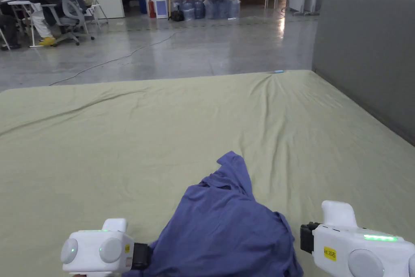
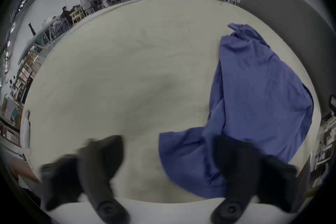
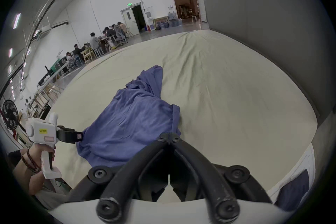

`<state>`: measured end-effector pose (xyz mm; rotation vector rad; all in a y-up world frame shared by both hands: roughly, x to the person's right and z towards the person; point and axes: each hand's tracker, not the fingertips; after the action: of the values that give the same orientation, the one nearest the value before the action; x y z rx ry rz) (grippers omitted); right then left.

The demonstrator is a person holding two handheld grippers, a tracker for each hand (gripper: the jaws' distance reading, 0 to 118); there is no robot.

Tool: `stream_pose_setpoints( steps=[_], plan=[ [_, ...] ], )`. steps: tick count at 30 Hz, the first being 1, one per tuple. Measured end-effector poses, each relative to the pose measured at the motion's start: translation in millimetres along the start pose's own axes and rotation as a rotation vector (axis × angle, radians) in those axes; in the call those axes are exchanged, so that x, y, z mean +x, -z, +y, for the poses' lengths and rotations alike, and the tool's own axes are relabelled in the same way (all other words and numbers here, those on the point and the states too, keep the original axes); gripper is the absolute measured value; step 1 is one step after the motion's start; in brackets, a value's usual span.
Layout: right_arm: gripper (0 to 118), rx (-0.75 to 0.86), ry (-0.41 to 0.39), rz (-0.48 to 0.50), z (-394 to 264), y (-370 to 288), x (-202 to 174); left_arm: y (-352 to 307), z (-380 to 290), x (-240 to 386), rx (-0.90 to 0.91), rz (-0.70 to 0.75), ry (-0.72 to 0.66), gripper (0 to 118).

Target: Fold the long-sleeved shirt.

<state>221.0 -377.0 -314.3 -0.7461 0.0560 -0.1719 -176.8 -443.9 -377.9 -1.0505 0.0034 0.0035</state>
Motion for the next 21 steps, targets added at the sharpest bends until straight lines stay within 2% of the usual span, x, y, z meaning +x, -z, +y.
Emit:
stream_pose_setpoints(
  steps=[1,2,3,6,9,11,12,16,19,20,21],
  plan=[
    [0,-0.008,0.003,-0.005,4.2,2.4,-0.6,0.5,-1.1,4.6,-0.003,-0.012,0.004,15],
    [0,-0.013,0.007,-0.005,7.3,7.4,4.7,-3.2,-5.5,11.0,0.008,-0.094,0.019,4],
    [0,-0.012,0.007,-0.007,12.5,11.4,4.4,-10.1,-9.1,18.7,0.033,-0.156,0.034,4],
    [0,-0.015,-0.015,-0.011,44.7,37.4,6.0,-2.5,5.9,21.1,0.026,-0.095,0.206,4],
    [2,-0.048,-0.030,-0.002,81.0,73.3,4.9,-11.9,6.1,17.2,0.020,-0.184,0.118,4],
    [59,-0.156,-0.079,-0.017,103.1,110.6,6.3,-21.6,10.1,8.2,0.024,-0.178,0.081,4],
    [76,-0.204,-0.099,-0.010,109.5,125.4,5.0,-11.3,11.5,1.1,0.022,-0.180,0.072,4],
    [76,-0.358,-0.143,0.012,120.4,181.6,0.5,-13.5,12.7,-15.3,0.059,-0.188,0.076,4],
    [76,-0.468,-0.206,-0.006,112.2,210.9,-5.6,-13.5,21.1,-29.6,0.070,-0.196,0.068,4],
    [73,-0.510,-0.226,-0.011,108.7,217.6,-9.2,-16.1,14.4,-21.6,0.071,-0.194,0.067,4],
    [62,-0.565,-0.239,-0.008,103.8,223.5,-14.3,-15.9,16.2,-23.3,0.070,-0.192,0.063,4]
  ],
)
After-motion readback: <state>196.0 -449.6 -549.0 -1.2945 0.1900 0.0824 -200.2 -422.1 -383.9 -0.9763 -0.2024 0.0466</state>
